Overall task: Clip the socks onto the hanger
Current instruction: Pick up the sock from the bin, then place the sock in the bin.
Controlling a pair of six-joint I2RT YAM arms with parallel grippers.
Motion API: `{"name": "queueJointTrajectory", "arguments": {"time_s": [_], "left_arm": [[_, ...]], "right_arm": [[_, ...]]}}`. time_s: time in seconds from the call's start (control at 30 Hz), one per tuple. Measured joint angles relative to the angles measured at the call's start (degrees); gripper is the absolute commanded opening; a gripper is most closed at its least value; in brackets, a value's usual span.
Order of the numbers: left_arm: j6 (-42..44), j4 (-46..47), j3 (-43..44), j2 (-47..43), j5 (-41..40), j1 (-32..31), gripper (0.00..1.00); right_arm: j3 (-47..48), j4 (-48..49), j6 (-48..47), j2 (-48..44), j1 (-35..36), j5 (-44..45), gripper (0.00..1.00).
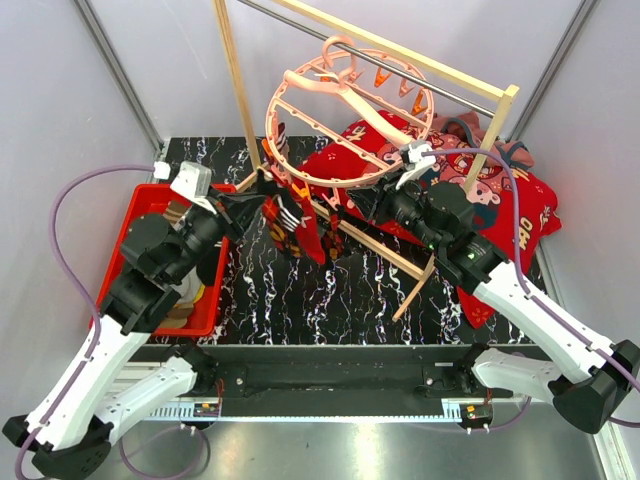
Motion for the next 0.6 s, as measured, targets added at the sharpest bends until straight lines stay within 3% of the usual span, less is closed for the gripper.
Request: {"name": "queueJointTrajectory", "arguments": {"time_s": [0.33, 0.6], "left_arm": [[-3.7, 13.5, -6.7, 3.0, 3.9, -8.3, 0.0], [-1.5, 4.2, -4.9, -1.3, -15.4, -8.3, 0.0]], "right_arm": [[1.6, -2.5, 1.1, 0.5, 0.0, 0.0, 0.0], [2.0, -3.4, 1.2, 0.5, 0.0, 0.0, 0.0]]}}
